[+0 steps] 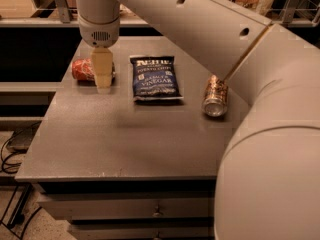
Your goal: Place coke can upright
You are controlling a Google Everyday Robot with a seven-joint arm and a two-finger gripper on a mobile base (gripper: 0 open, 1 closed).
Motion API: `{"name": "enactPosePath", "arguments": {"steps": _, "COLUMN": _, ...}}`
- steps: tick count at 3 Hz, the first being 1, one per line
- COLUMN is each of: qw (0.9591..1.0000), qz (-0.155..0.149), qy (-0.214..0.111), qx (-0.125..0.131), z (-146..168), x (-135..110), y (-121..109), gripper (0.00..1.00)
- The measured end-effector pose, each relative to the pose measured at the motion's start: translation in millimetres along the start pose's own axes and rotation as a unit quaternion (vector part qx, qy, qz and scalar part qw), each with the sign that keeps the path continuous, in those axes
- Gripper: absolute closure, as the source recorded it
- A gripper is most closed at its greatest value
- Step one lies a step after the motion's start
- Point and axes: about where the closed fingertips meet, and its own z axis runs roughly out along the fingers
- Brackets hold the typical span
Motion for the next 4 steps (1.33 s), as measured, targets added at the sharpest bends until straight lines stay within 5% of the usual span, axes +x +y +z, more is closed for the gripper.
{"name": "enactPosePath", "arguments": {"steps": 4, "qw": 0.9998, "qz": -0.011, "qy": 0.015, "qx": -0.009, "z": 51, "x": -13, "y": -36, "gripper": 0.00}}
